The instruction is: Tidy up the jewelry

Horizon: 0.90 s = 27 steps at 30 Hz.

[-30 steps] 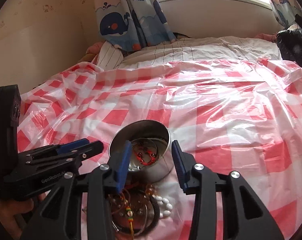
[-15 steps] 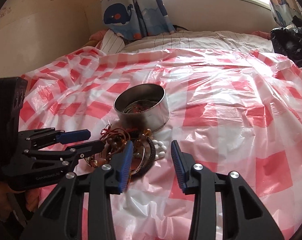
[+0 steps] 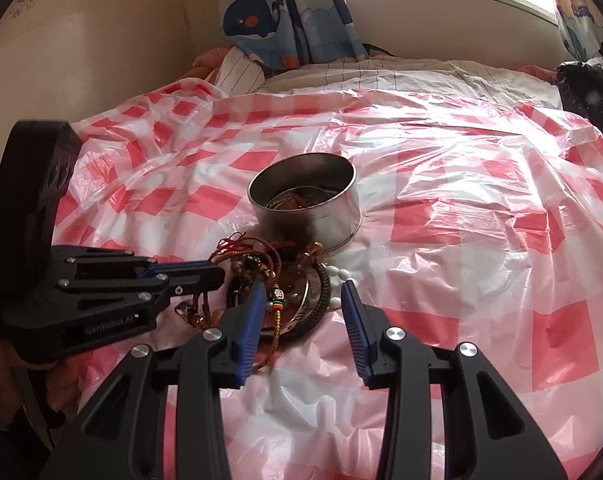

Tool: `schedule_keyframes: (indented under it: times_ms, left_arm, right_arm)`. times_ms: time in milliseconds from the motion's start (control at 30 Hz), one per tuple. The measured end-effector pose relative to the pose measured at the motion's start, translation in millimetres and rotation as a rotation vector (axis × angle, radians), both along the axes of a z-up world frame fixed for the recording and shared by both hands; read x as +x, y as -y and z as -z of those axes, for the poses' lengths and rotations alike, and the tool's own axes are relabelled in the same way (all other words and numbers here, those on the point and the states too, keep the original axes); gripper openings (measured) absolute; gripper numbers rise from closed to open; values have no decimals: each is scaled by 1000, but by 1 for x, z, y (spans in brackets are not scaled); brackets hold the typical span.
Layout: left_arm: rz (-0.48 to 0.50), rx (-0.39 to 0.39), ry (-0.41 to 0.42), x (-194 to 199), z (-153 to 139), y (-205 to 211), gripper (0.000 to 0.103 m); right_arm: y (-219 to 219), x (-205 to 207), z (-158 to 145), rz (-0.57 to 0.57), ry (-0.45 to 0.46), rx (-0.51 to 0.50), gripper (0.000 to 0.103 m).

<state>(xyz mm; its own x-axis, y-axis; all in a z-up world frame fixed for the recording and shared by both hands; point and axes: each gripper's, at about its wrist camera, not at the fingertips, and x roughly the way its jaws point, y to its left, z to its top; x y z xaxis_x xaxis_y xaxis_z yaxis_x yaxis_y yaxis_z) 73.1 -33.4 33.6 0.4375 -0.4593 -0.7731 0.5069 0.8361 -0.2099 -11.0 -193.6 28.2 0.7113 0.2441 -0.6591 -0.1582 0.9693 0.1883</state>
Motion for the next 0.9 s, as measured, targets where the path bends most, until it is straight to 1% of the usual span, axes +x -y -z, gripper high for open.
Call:
schedule_keyframes:
  times_ms: [67, 167, 267, 333, 433, 467, 500, 533, 567, 600, 800, 900]
  left_arm:
    - [-9, -14, 6, 1, -6, -5, 5]
    - [-14, -11, 3, 3, -8, -8, 5]
    - [-16, 26, -24, 6, 0, -7, 5]
    - [-17, 31, -43, 8, 5, -8, 5]
    - [-20, 36, -48, 9, 7, -10, 5]
    - [-21, 37, -48, 9, 7, -10, 5]
    - [-23, 36, -47, 9, 6, -10, 5]
    - [-24, 32, -48, 10, 5, -11, 5]
    - [-29, 26, -49, 11, 5, -13, 5]
    - [-35, 21, -47, 12, 3, -15, 5]
    - [-52, -23, -56, 16, -3, -25, 6]
    - [-40, -96, -99, 18, -3, -28, 7]
  right_arm:
    - [-6, 2, 3, -18, -7, -13, 40]
    - [-11, 3, 4, -38, 2, -16, 40]
    - [-19, 3, 2, -71, 16, -24, 40]
    - [-25, 5, 3, -98, 11, -32, 40]
    - [-35, 9, 7, -135, -6, -58, 39]
    - [-38, 10, 9, -146, -16, -63, 35]
    - [-40, 12, 13, -153, -40, -69, 24]
    - [-40, 14, 16, -151, -60, -70, 17]
    - [-39, 15, 18, -148, -71, -66, 8]
    - [-37, 15, 18, -144, -73, -54, 7]
    - [-26, 10, 11, -107, -35, -19, 6]
    - [-15, 11, 6, -47, -17, -30, 6]
